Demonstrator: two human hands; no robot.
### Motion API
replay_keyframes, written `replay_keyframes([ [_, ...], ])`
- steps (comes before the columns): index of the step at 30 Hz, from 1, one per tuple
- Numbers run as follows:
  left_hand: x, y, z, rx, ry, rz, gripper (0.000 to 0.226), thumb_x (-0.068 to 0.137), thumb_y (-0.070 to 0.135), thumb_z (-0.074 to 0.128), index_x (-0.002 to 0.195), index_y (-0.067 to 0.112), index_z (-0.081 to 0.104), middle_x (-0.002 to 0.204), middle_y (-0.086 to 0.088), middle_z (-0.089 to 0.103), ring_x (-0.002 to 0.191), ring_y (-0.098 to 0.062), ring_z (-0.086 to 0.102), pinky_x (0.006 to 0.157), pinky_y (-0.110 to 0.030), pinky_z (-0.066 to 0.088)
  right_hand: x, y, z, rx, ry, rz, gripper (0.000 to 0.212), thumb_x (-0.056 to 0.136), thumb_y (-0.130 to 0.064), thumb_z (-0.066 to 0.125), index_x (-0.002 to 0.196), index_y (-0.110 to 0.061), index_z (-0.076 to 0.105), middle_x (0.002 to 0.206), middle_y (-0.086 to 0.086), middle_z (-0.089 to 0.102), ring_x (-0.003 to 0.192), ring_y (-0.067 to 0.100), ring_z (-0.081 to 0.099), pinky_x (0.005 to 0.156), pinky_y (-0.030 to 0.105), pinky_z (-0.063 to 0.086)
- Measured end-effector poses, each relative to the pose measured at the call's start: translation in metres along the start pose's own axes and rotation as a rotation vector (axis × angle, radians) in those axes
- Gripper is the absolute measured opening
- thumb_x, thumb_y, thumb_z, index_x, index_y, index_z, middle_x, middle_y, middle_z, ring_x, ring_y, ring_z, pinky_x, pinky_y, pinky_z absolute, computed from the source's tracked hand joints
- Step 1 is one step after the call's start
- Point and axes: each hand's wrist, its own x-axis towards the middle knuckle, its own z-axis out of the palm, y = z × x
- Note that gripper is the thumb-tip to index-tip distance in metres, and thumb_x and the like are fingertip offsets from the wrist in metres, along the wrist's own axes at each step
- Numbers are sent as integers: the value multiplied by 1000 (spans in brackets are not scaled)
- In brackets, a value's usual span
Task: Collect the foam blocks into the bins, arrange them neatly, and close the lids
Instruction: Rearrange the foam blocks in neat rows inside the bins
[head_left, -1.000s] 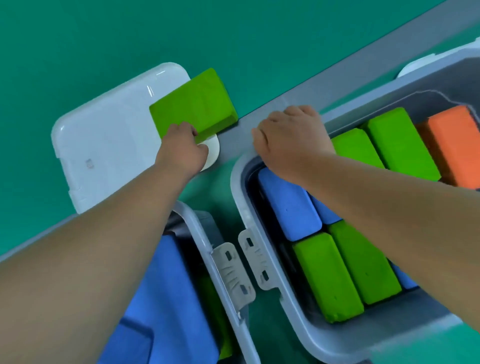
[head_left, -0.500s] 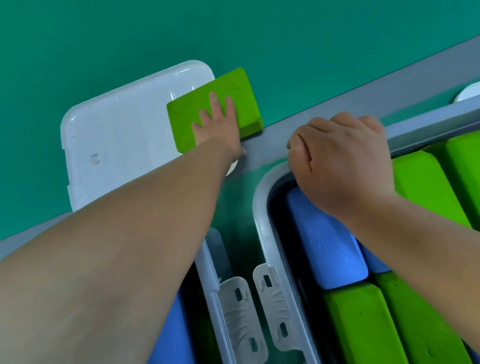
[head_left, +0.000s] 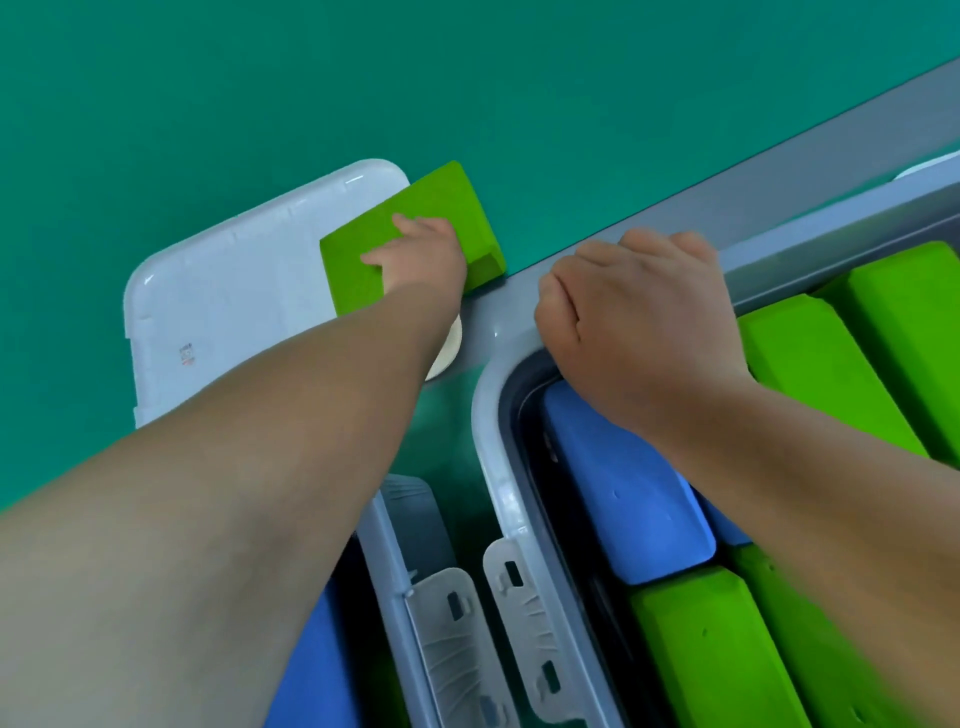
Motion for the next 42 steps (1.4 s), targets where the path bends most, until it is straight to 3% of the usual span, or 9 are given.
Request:
replay_keyframes([
  [8, 13, -11, -11, -74, -19, 19, 115, 71, 44, 88, 157, 6, 22, 149, -18, 39, 128, -48, 52, 105, -66, 40, -2, -1, 4, -28, 39, 31, 37, 101, -27, 37, 65, -21, 46, 66, 0, 48, 71, 31, 45, 75, 45, 39],
  [12, 20, -8, 4, -122, 28, 67, 125, 77, 50, 86, 162, 6, 6, 152, -22, 25, 127, -53, 47, 77, -49, 47, -2, 0, 2, -37, 47, 14, 35, 100, -25, 43, 65, -21, 45, 66, 1, 49, 69, 31, 45, 74, 45, 40],
  [18, 19, 4, -5, -138, -21, 10, 143, 64, 59, 93, 163, 12, 2, 167, -25, 9, 148, -61, 20, 108, -69, 40, -1, -1, 5, -16, 45, 28, 41, 103, -32, 34, 65, -22, 44, 67, -1, 50, 72, 30, 44, 75, 43, 34],
  [23, 12, 3, -6, -136, -7, -3, 128, 74, 43, 90, 162, 5, 5, 167, -31, 11, 146, -62, 23, 105, -70, 43, -3, -2, 4, -3, 5, 44, 42, 104, -33, 30, 65, -21, 43, 66, -2, 46, 73, 27, 39, 77, 43, 34],
  [26, -1, -25, -29, -267, 16, 42, 109, 67, 45, 85, 152, 5, 29, 149, -21, 45, 128, -51, 51, 89, -55, 53, -2, 0, -1, 3, -96, 48, 42, 103, -35, 30, 68, -22, 50, 71, -4, 50, 77, 27, 44, 81, 43, 37],
  [30, -54, -62, -85, -389, 140, 128, 71, 67, 47, 75, 123, 15, 45, 117, -6, 59, 98, -35, 61, 71, -40, 45, 1, -4, -7, 96, -263, 94, 33, 100, -42, 36, 104, -26, 65, 103, -4, 63, 97, 27, 55, 91, 43, 39],
  [34, -130, -87, -144, -613, 283, 216, 74, 69, 40, 73, 134, 20, 46, 129, -5, 54, 109, -34, 56, 86, -45, 50, 20, -1, -35, 415, -453, 308, 90, 93, -44, 66, 163, -24, 13, 170, 7, 11, 143, 32, 41, 110, 45, 36],
  [38, -202, -105, -209, -785, 288, 398, 77, 66, 34, 78, 137, 27, 49, 132, 5, 51, 118, -20, 53, 94, -39, 48, 36, 16, -110, 408, -337, 239, 124, 79, -40, 84, 163, -40, -8, 173, 3, -9, 143, 38, 40, 109, 53, 42],
  [42, -268, -107, -270, -990, 91, 485, 71, 69, 22, 79, 133, 35, 52, 123, 15, 55, 106, -4, 56, 83, -16, 43, 22, 44, -211, 343, -199, 49, 111, 74, -38, 79, 166, -29, 16, 173, 4, 8, 151, 34, 29, 120, 52, 29],
])
